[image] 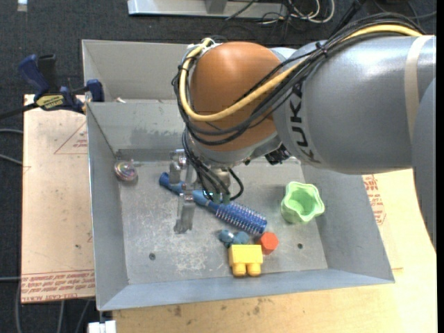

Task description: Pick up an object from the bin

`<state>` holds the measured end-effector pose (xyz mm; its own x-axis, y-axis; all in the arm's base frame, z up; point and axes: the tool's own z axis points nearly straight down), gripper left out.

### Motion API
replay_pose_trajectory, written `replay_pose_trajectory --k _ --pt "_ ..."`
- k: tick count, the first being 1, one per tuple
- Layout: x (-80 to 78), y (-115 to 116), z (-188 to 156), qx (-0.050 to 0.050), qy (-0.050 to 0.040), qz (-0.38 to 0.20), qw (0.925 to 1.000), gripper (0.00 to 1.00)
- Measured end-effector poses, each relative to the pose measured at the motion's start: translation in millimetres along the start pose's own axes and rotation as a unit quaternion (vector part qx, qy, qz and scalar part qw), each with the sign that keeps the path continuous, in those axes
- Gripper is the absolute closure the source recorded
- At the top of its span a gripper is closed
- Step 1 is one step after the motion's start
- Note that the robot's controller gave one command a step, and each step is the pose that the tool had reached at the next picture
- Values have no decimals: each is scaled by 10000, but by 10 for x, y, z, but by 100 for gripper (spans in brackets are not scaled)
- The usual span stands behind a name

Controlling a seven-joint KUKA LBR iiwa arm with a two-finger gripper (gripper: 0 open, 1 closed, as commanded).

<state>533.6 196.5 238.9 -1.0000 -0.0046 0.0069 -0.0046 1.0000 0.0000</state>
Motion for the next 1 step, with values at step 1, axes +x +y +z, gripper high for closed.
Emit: replay_pose_trajectory --k 1 --pt "-449 -977 1701 -16 -68 64 10000 0"
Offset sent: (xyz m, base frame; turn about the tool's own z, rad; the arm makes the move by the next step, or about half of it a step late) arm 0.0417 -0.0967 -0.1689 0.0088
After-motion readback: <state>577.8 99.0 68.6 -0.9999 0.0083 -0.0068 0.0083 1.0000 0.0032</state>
